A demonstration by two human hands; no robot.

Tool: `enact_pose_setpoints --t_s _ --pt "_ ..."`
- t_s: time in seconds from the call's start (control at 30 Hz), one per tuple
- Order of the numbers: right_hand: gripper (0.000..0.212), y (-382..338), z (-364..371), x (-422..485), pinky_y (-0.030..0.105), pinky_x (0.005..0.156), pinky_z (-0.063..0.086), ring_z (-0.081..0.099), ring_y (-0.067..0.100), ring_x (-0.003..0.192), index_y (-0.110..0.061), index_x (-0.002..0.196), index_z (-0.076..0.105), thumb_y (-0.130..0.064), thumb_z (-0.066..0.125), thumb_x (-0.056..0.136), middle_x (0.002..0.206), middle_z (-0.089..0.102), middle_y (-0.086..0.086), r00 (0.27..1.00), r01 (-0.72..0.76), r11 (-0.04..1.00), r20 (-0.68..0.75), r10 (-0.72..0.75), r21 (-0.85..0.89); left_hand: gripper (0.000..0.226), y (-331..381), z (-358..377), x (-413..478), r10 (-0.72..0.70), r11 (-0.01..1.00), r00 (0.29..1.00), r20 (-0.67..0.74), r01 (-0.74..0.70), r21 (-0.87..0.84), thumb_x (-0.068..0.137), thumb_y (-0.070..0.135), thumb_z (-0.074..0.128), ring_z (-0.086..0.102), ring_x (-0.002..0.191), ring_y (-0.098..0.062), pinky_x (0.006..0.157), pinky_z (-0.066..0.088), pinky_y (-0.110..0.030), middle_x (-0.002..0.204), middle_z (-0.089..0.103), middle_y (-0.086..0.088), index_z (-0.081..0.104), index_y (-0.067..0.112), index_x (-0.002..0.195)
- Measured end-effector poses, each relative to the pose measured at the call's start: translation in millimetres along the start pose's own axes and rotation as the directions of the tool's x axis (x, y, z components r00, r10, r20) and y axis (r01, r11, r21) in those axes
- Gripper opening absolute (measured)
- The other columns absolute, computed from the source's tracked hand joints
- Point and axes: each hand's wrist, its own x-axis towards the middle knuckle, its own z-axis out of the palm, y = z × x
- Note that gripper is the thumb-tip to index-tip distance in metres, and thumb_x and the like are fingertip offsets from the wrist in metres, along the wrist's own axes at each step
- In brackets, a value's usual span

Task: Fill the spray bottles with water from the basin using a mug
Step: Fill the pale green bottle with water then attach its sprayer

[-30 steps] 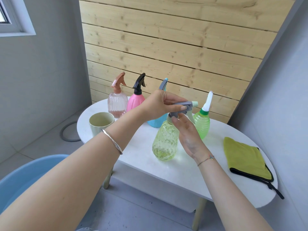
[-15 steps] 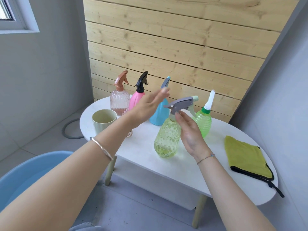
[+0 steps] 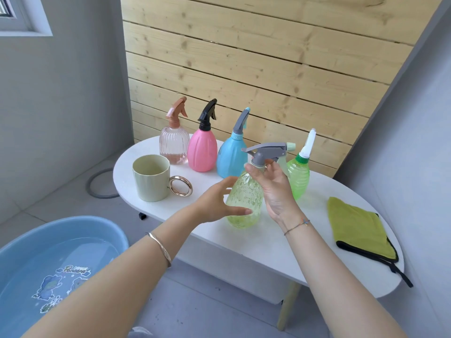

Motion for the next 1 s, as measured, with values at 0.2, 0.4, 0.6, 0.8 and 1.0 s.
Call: enact_pose_setpoints --t_s 0.2,0.4,0.6,0.8,1.0 --pt "0.041 0 -12 1 0.039 0.111 0.035 0.046 0.017 0.132 -0.015 0.119 0.060 -0.037 0.065 0.086 0.136 0.057 0.004 0.978 -0.002 1.000 0.210 0.000 0.008 0.066 -5 2 0 0.005 0.998 1.000 -0.014 -0.005 -0.059 0.074 0.021 0.085 0.050 0.119 -0.010 0.085 0.037 -0.011 0.130 0.054 0.013 0.046 0.033 0.126" --pt "0.036 4 -6 -2 0.027 0.099 0.041 0.059 0.004 0.106 -0.014 0.109 0.062 -0.025 0.071 0.076 0.107 0.067 -0.007 1.000 0.000 0.999 0.023 -0.001 0.048 0.064 -6 4 1 0.002 0.997 1.000 -0.024 -0.004 -0.073 0.075 0.021 0.085 0.050 0.118 -0.010 0.091 0.036 -0.019 0.130 0.054 0.011 0.047 0.031 0.126" --pt "0.033 -1 -11 -3 0.019 0.096 0.043 0.054 -0.005 0.115 -0.026 0.115 0.060 -0.031 0.064 0.083 0.118 0.063 -0.016 0.977 0.040 0.997 0.210 -0.024 -0.072 0.067 -8 4 1 0.006 0.997 1.000 -0.026 -0.008 -0.079 0.075 0.021 0.085 0.051 0.119 -0.011 0.091 0.036 -0.019 0.132 0.054 0.010 0.048 0.028 0.130" --pt "0.033 8 -1 -3 0.030 0.099 0.044 0.059 0.008 0.104 -0.018 0.105 0.065 -0.030 0.069 0.075 0.107 0.066 -0.005 0.995 0.095 0.993 0.004 -0.095 -0.069 0.065 -11 5 3 0.013 0.997 0.999 -0.042 -0.017 -0.079 0.073 0.022 0.086 0.052 0.118 -0.011 0.092 0.037 -0.021 0.129 0.055 0.011 0.047 0.032 0.124" --pt "0.032 8 -7 -3 0.019 0.103 0.040 0.051 0.001 0.123 -0.033 0.114 0.061 -0.037 0.062 0.083 0.126 0.062 -0.012 0.983 0.154 0.963 0.137 -0.125 -0.221 0.065 -14 6 4 0.025 0.999 0.999 -0.037 -0.027 -0.037 0.073 0.025 0.086 0.050 0.120 -0.010 0.093 0.037 -0.021 0.129 0.055 0.012 0.047 0.030 0.125"
